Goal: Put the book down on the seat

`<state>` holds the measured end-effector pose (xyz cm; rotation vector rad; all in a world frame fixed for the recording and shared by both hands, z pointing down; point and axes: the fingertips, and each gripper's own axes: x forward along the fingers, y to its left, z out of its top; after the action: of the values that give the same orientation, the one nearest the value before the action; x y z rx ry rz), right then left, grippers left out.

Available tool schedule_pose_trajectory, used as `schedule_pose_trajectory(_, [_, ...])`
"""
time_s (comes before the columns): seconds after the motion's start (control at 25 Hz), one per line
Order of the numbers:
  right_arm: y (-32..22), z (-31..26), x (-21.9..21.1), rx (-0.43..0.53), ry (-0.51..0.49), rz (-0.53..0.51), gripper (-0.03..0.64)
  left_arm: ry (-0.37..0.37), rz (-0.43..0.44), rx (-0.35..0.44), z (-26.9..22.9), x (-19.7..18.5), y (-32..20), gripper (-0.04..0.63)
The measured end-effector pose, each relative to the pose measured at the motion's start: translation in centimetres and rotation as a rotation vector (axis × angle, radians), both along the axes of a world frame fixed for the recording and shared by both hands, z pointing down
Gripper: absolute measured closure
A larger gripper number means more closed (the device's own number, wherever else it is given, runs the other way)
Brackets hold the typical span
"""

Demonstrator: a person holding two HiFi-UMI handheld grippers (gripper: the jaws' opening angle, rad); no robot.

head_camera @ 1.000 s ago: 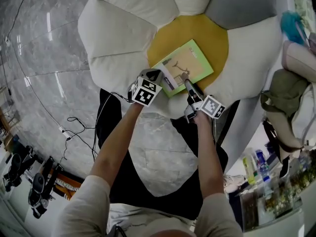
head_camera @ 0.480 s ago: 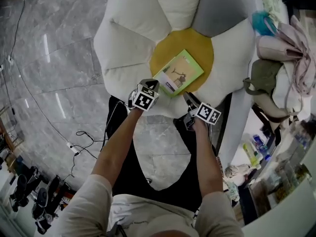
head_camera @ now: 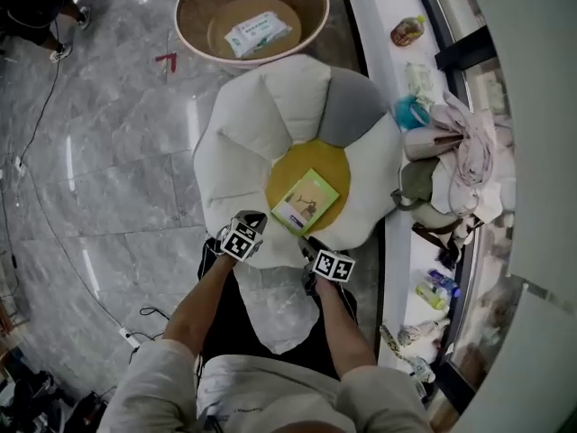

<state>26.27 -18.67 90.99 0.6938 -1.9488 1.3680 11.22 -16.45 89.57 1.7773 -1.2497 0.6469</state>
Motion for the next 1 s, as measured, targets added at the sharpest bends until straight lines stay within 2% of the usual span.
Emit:
schedule_pose_trajectory(0.24, [2.1, -7.3, -2.0, 0.06, 0.04, 0.102, 0.451, 0.027, 0.077, 0.1, -9.5, -1.8, -0.5, 0.586])
schedule_pose_trajectory(0.48, [5.4, -12.5, -4.8, 0.114, 0.034, 0.253, 0.453, 0.05, 0.17, 0.128, -15.1, -3.9, 1.8, 0.586])
schedule_pose_trajectory(0.68, [7.6, -15.1, -6.2, 0.156, 0.041, 0.436, 0.454, 0.063, 0.262, 0.112, -18.0, -5.3, 4.5, 0.587])
schedule_pose_trajectory(0.88, [9.6, -20.1, -6.6, 0.214, -0.021, 0.703, 0.459, 0.087, 0.303, 0.146, -22.3, -5.4, 6.8, 0.587])
schedule_pose_trajectory(1.0, [10.3, -22.3, -7.1, 0.256, -0.035, 0.715, 0.482, 0.069, 0.288, 0.146, -24.0, -5.2, 7.4, 0.588])
